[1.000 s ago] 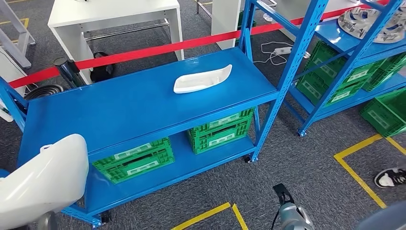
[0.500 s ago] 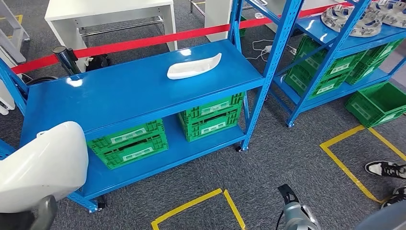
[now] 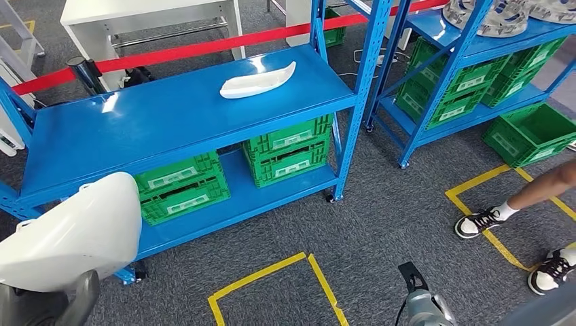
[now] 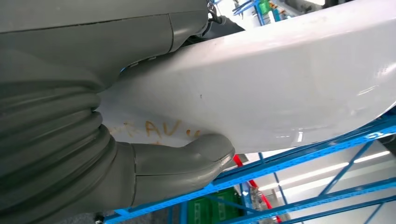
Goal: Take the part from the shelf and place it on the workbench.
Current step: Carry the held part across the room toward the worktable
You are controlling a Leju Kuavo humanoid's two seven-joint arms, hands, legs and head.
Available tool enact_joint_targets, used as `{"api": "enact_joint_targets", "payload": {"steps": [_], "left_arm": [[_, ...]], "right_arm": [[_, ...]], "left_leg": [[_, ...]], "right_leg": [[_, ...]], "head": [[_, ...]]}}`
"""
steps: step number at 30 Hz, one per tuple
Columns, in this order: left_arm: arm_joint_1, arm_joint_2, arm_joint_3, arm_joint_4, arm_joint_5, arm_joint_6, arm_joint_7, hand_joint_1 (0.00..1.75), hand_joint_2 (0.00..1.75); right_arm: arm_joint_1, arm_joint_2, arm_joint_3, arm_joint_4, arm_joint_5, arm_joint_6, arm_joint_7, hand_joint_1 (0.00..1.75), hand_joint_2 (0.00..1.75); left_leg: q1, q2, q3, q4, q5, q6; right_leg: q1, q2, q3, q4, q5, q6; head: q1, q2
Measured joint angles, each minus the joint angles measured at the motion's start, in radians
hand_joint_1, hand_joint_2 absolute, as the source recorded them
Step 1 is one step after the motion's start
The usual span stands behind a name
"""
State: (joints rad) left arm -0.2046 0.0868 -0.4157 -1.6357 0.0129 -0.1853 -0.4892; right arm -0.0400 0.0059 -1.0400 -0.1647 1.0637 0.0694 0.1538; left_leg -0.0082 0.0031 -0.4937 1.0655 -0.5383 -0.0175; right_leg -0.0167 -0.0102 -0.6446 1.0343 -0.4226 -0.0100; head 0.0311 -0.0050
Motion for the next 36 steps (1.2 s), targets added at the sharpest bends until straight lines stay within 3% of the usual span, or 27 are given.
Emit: {"api": "enact_joint_targets", "payload": {"steps": [1,2,4,5,6,8,9,10,11,12,13,15,16,17,19,20,21,23,24,25,27,29,31,32,34,35,36], "left_arm": [[0.002,-0.001,0.0,-0.002,-0.001,0.003,0.0,1.75,1.75],[0.006,-0.002,0.0,-0.003,-0.001,0.005,0.001,1.75,1.75],[0.014,-0.003,0.0,-0.002,-0.001,0.005,0.003,1.75,1.75],[0.016,-0.004,0.0,0.0,-0.001,0.005,0.004,1.75,1.75],[0.017,-0.005,0.0,0.002,0.0,0.005,0.005,1.75,1.75],[0.022,-0.004,0.0,0.007,-0.002,0.009,0.003,1.75,1.75],[0.027,-0.003,0.002,0.009,-0.007,0.015,-0.001,1.75,1.75],[0.035,0.002,0.005,0.01,-0.013,0.021,-0.007,1.75,1.75],[0.044,0.008,0.01,0.01,-0.019,0.027,-0.015,1.75,1.75],[0.051,0.016,0.015,0.009,-0.023,0.03,-0.022,1.75,1.75],[0.058,0.024,0.019,0.008,-0.024,0.032,-0.028,1.75,1.75],[0.065,0.037,0.026,0.002,-0.026,0.035,-0.034,1.75,1.75],[0.067,0.042,0.028,-0.001,-0.027,0.036,-0.036,1.75,1.75],[0.068,0.045,0.03,-0.002,-0.028,0.036,-0.037,1.75,1.75],[0.072,0.051,0.034,-0.003,-0.03,0.036,-0.038,1.75,1.75],[0.074,0.054,0.035,-0.003,-0.028,0.036,-0.037,1.75,1.75],[0.074,0.056,0.036,-0.002,-0.023,0.033,-0.034,1.75,1.75],[0.068,0.056,0.037,0.006,-0.013,0.024,-0.027,1.75,1.75],[0.062,0.055,0.037,0.013,-0.01,0.019,-0.025,1.75,1.75],[0.056,0.053,0.037,0.019,-0.01,0.015,-0.023,1.75,1.75],[0.042,0.048,0.036,0.031,-0.01,0.005,-0.022,1.75,1.75],[0.02,0.044,0.035,0.038,-0.01,-0.005,-0.023,1.75,1.75],[-0.005,0.037,0.035,0.043,-0.01,-0.012,-0.021,1.75,1.75],[-0.014,0.033,0.035,0.044,-0.012,-0.012,-0.019,1.75,1.75],[-0.02,0.025,0.037,0.039,-0.019,-0.004,-0.01,1.75,1.75],[-0.018,0.021,0.038,0.033,-0.024,0.002,-0.006,1.75,1.75],[-0.014,0.019,0.04,0.024,-0.029,0.007,-0.001,1.75,1.75]], "right_arm": [[0.002,0.005,0.0,0.0,0.003,0.002,0.004,0.0,0.0],[0.004,0.011,0.0,0.001,0.005,0.004,0.005,0.0,0.0],[0.008,0.021,0.0,0.003,0.008,0.006,0.009,0.0,0.0],[0.01,0.025,0.0,0.004,0.012,0.007,0.012,0.0,0.0],[0.012,0.028,0.0,0.006,0.016,0.008,0.016,0.0,0.0],[0.012,0.032,0.0,0.007,0.029,0.011,0.018,0.0,0.0],[0.011,0.034,0.002,0.007,0.037,0.015,0.015,0.0,0.0],[0.009,0.035,0.004,0.007,0.044,0.021,0.009,0.0,0.0],[0.008,0.037,0.006,0.007,0.052,0.028,0.002,0.0,0.0],[0.007,0.038,0.009,0.007,0.057,0.034,-0.007,0.0,0.0],[0.005,0.038,0.011,0.007,0.06,0.038,-0.014,0.0,0.0],[0.0,0.04,0.015,0.007,0.062,0.042,-0.021,0.0,0.0],[-0.002,0.041,0.016,0.007,0.062,0.043,-0.022,0.0,0.0],[-0.003,0.042,0.017,0.008,0.062,0.044,-0.022,0.0,0.0],[-0.003,0.045,0.018,0.008,0.062,0.044,-0.022,0.0,0.0],[-0.004,0.046,0.019,0.008,0.06,0.044,-0.025,0.0,0.0],[-0.005,0.047,0.019,0.008,0.056,0.043,-0.031,0.0,0.0],[-0.008,0.05,0.019,0.008,0.044,0.04,-0.047,0.0,0.0],[-0.009,0.052,0.019,0.008,0.04,0.039,-0.052,0.0,0.0],[-0.011,0.055,0.019,0.008,0.037,0.039,-0.056,0.0,0.0],[-0.013,0.061,0.019,0.008,0.03,0.038,-0.06,0.0,0.0],[-0.015,0.07,0.018,0.008,0.014,0.036,-0.068,0.0,0.0],[-0.017,0.078,0.014,0.008,-0.002,0.031,-0.074,0.0,0.0],[-0.017,0.081,0.012,0.009,-0.008,0.028,-0.072,0.0,0.0],[-0.016,0.085,0.009,0.009,-0.015,0.025,-0.063,0.0,0.0],[-0.015,0.086,0.008,0.01,-0.016,0.025,-0.056,0.0,0.0],[-0.014,0.087,0.008,0.01,-0.016,0.025,-0.051,0.0,0.0]], "left_leg": [[-0.004,0.0,0.03,-0.048,-0.011,0.005],[-0.008,0.0,0.04,-0.072,-0.017,0.01],[-0.01,0.002,0.026,-0.082,0.003,0.023],[-0.009,0.003,0.016,-0.085,0.016,0.031],[-0.007,0.004,0.003,-0.088,0.03,0.038],[-0.006,0.005,-0.028,-0.088,0.057,0.044],[-0.006,0.006,-0.045,-0.086,0.07,0.044],[-0.007,0.007,-0.063,-0.083,0.084,0.043],[-0.006,0.008,-0.083,-0.077,0.097,0.041],[-0.005,0.009,-0.104,-0.07,0.107,0.038],[-0.004,0.009,-0.125,-0.06,0.117,0.034],[-0.005,0.009,-0.155,-0.039,0.13,0.024],[-0.006,0.008,-0.162,-0.031,0.135,0.018],[-0.007,0.007,-0.164,-0.03,0.142,0.013],[-0.006,0.006,-0.167,-0.031,0.152,0.002],[-0.004,0.004,-0.174,-0.022,0.137,-0.004],[-0.002,0.003,-0.184,0.003,0.103,-0.01],[0.003,0.001,-0.21,0.105,-0.003,-0.022],[0.005,0.001,-0.219,0.167,-0.042,-0.026],[0.006,0.001,-0.219,0.216,-0.057,-0.028],[0.006,0.001,-0.18,0.228,-0.027,-0.025],[0.003,-0.001,-0.079,0.115,0.004,-0.012],[-0.004,-0.003,0.021,-0.027,-0.015,0.003],[-0.009,-0.003,0.045,-0.069,-0.026,0.01],[-0.014,-0.001,0.038,-0.09,-0.01,0.024],[-0.013,0.001,0.029,-0.095,0.004,0.032],[-0.011,0.003,0.02,-0.101,0.019,0.039]], "right_leg": [[-0.001,-0.001,-0.001,-0.002,0.009,0.006],[-0.003,-0.001,-0.002,-0.006,0.019,0.013],[-0.007,-0.001,-0.005,-0.011,0.029,0.027],[-0.008,0.0,-0.013,0.001,0.011,0.033],[-0.008,0.001,-0.026,0.029,-0.027,0.037],[-0.007,0.005,-0.059,0.141,-0.132,0.042],[-0.006,0.006,-0.071,0.205,-0.165,0.044],[-0.005,0.007,-0.074,0.253,-0.172,0.045],[-0.005,0.008,-0.062,0.273,-0.155,0.046],[-0.005,0.008,-0.03,0.253,-0.125,0.047],[-0.006,0.008,0.02,0.199,-0.105,0.047],[-0.004,0.01,0.119,0.064,-0.121,0.041],[-0.003,0.012,0.146,0.02,-0.14,0.034],[0.0,0.013,0.153,0.002,-0.151,0.025],[0.0,0.009,0.14,0.001,-0.137,0.006],[-0.001,0.006,0.13,-0.001,-0.125,-0.003],[-0.002,0.003,0.118,-0.002,-0.112,-0.01],[-0.002,0.001,0.089,-0.002,-0.086,-0.018],[-0.001,0.0,0.072,-0.002,-0.072,-0.018],[-0.001,0.0,0.054,-0.001,-0.059,-0.017],[0.001,-0.002,0.021,0.0,-0.032,-0.015],[0.003,-0.002,-0.006,0.001,-0.006,-0.01],[0.003,-0.002,-0.02,-0.001,0.017,-0.001],[0.0,-0.002,-0.021,-0.005,0.029,0.005],[-0.007,-0.002,-0.024,-0.016,0.049,0.02],[-0.008,0.0,-0.029,-0.012,0.042,0.026],[-0.008,0.002,-0.037,0.006,0.014,0.03]], "head": [[0.0,0.0],[0.0,0.0],[-0.002,0.0],[-0.002,0.0],[-0.003,0.0],[-0.002,0.0],[-0.002,0.0],[-0.002,0.0],[-0.001,0.0],[-0.001,0.0],[-0.001,0.0],[0.003,0.0],[0.004,0.0],[0.005,0.0],[0.002,0.0],[0.001,0.0],[-0.001,0.0],[-0.003,0.0],[-0.003,0.0],[-0.003,0.0],[-0.004,0.0],[-0.003,0.0],[-0.001,0.0],[-0.002,0.0],[-0.006,0.0],[-0.008,0.0],[-0.008,0.0]]}}
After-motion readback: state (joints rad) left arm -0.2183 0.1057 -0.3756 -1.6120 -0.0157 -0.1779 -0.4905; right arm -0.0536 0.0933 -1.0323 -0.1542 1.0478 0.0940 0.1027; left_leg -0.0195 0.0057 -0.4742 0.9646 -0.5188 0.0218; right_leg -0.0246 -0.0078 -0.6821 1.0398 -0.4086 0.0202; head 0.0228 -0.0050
